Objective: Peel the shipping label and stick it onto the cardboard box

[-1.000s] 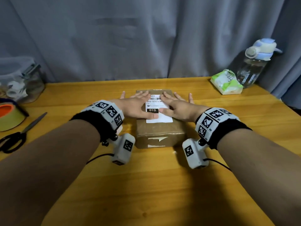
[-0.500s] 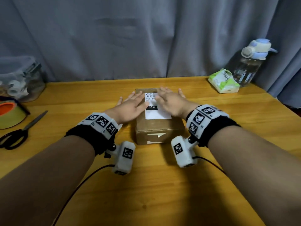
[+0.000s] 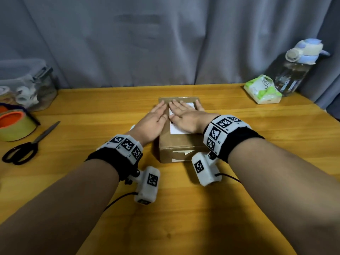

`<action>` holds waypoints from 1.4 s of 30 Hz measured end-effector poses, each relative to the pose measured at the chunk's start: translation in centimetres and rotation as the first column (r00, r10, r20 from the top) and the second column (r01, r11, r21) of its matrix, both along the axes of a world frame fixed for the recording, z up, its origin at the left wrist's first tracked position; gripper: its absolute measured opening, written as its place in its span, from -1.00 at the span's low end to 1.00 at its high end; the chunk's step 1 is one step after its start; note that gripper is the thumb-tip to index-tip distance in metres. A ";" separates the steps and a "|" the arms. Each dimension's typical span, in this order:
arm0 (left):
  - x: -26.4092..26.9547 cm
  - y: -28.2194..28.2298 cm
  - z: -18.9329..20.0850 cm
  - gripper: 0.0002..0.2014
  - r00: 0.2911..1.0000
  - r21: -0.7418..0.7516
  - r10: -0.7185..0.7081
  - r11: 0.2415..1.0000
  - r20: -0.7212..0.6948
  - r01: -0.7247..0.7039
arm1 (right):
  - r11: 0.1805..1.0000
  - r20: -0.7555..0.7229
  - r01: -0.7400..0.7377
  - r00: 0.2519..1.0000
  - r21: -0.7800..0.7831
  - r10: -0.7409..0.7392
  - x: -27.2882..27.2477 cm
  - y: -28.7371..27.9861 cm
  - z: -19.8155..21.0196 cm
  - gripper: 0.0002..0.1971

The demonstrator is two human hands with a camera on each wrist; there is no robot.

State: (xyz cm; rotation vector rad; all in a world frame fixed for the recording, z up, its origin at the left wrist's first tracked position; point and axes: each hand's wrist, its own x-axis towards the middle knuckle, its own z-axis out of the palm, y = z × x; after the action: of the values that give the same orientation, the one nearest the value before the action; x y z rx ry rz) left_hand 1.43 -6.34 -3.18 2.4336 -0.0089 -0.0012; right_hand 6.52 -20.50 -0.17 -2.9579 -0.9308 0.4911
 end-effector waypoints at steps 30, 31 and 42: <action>-2.0 0.9 3.6 -0.01 0.939 0.575 -0.052 0.779 -0.339 0.251 | 0.986 0.071 0.161 0.984 0.032 -0.163 -2.6 -7.5 0.3 -0.21; -2.0 0.7 3.8 -0.03 0.947 0.616 -0.041 0.751 -0.317 0.239 | 0.990 0.134 0.126 0.982 0.062 -0.134 -3.0 -7.2 0.4 -0.26; -2.6 2.1 4.3 -0.46 0.998 0.471 0.044 0.880 0.039 -0.057 | 0.995 0.066 -0.068 0.996 0.078 0.063 -4.9 -5.6 0.7 -0.06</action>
State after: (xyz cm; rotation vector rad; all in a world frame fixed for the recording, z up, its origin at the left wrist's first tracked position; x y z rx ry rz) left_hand -1.20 -4.24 1.11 2.9244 0.0481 0.0607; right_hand 1.66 -26.12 0.51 -2.8944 -1.0308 0.3540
